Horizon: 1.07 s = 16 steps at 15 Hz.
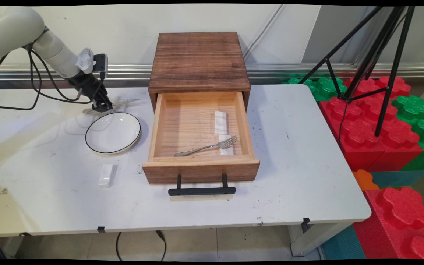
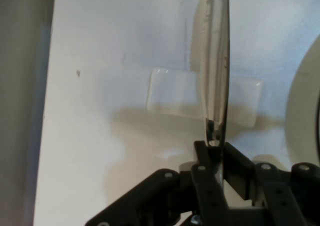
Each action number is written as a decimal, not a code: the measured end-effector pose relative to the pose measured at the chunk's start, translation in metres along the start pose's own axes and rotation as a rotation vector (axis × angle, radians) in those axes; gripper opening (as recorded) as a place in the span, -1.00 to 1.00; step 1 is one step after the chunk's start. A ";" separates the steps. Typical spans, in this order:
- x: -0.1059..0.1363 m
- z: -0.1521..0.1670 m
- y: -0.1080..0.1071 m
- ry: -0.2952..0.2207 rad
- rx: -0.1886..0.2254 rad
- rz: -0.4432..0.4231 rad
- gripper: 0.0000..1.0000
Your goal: Place the picked object into the drawer
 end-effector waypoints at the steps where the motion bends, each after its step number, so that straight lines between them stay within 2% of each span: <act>1: 0.001 -0.003 0.001 0.004 0.000 0.006 -1.00; 9: 0.009 -0.032 0.007 0.037 0.019 0.035 -1.00; 13: 0.019 -0.061 0.014 0.058 0.041 0.052 -1.00; 16: 0.028 -0.086 0.024 0.076 0.043 0.063 -1.00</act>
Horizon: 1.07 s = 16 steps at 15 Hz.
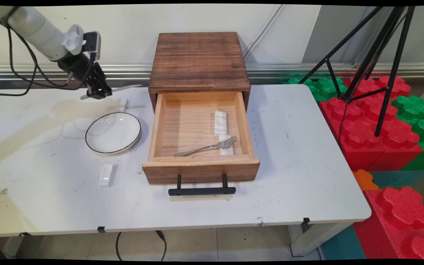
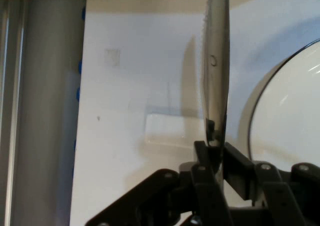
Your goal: Place the picked object into the drawer
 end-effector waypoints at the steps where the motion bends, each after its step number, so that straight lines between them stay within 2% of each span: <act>1: 0.005 -0.009 0.004 0.008 -0.003 0.003 -1.00; 7: 0.036 -0.048 0.032 0.066 -0.035 0.021 -1.00; 16: 0.088 -0.073 0.074 0.156 -0.095 0.040 -1.00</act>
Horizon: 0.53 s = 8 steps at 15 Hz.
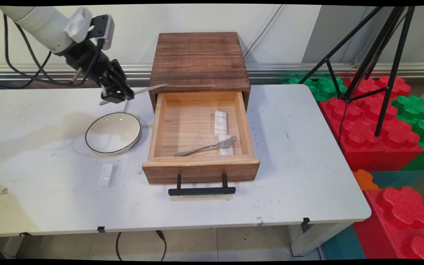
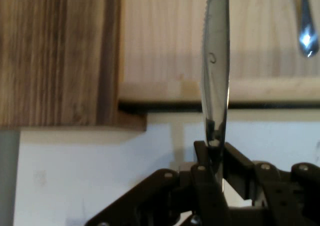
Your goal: Place the picked object into the drawer
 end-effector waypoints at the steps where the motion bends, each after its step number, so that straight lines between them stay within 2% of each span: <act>1: 0.005 0.001 0.003 0.008 -0.004 0.000 -1.00; 8: 0.060 0.022 0.017 0.080 -0.019 0.010 -1.00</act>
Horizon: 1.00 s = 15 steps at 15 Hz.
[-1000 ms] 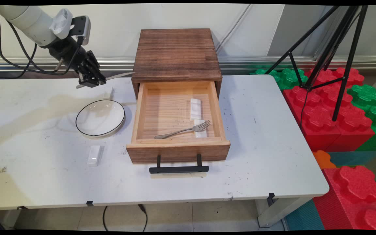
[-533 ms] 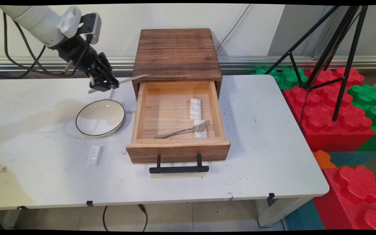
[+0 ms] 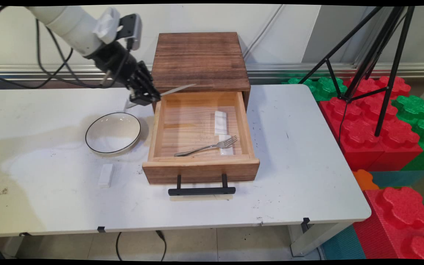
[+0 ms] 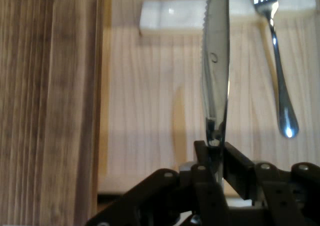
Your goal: Place the picked object into the drawer
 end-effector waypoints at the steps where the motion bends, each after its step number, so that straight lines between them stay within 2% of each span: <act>1: 0.007 0.005 0.000 0.008 0.002 0.002 -1.00; 8: 0.048 0.048 -0.013 0.038 0.019 0.011 -1.00; 15: 0.066 0.096 -0.017 0.026 -0.008 0.009 -1.00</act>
